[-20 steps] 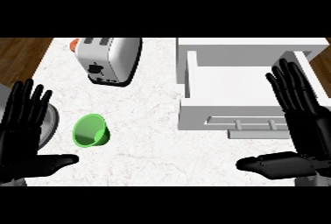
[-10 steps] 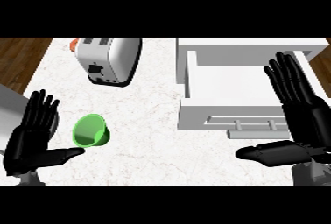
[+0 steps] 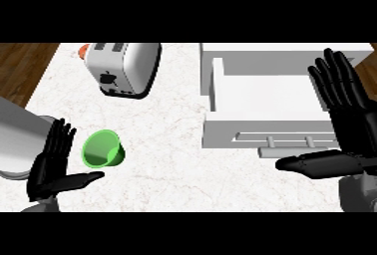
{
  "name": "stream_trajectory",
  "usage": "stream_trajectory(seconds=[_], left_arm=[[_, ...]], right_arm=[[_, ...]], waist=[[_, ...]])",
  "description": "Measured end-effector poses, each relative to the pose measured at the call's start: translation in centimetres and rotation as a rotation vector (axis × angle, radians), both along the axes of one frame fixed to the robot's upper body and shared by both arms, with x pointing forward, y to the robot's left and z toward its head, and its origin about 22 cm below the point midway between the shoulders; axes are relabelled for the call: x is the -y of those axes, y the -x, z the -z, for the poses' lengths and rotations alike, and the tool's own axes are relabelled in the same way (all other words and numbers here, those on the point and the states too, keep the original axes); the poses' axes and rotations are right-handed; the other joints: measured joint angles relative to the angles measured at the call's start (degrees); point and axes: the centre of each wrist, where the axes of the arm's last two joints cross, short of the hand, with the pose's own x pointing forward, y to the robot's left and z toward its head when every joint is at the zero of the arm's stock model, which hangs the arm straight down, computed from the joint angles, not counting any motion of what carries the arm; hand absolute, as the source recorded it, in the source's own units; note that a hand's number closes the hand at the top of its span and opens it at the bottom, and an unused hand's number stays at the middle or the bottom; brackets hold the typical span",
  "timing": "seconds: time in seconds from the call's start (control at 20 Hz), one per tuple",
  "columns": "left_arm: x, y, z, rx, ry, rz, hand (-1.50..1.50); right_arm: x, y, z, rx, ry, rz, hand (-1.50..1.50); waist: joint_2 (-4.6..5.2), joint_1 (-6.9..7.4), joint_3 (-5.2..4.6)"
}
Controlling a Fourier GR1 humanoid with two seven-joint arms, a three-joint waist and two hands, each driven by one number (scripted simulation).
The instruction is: Pick up the cup, place it into the drawer and close the drawer
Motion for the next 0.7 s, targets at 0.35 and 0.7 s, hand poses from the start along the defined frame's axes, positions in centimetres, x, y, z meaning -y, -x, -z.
stream_trajectory(seconds=[0.35, 0.7], left_arm=[[-1.4, 0.0, 3.7, -0.031, -0.020, -0.017, -1.50], [-1.8, -0.2, 7.0, -0.030, -0.019, -0.028, -1.50]], right_arm=[[-0.3, -0.1, -0.6, -0.001, 0.004, 0.003, -1.50], [0.2, -0.3, -0.9, 0.002, 0.000, 0.001, -1.50]], waist=[[0.00, -0.07, 0.00], [0.08, -0.36, -0.05]])
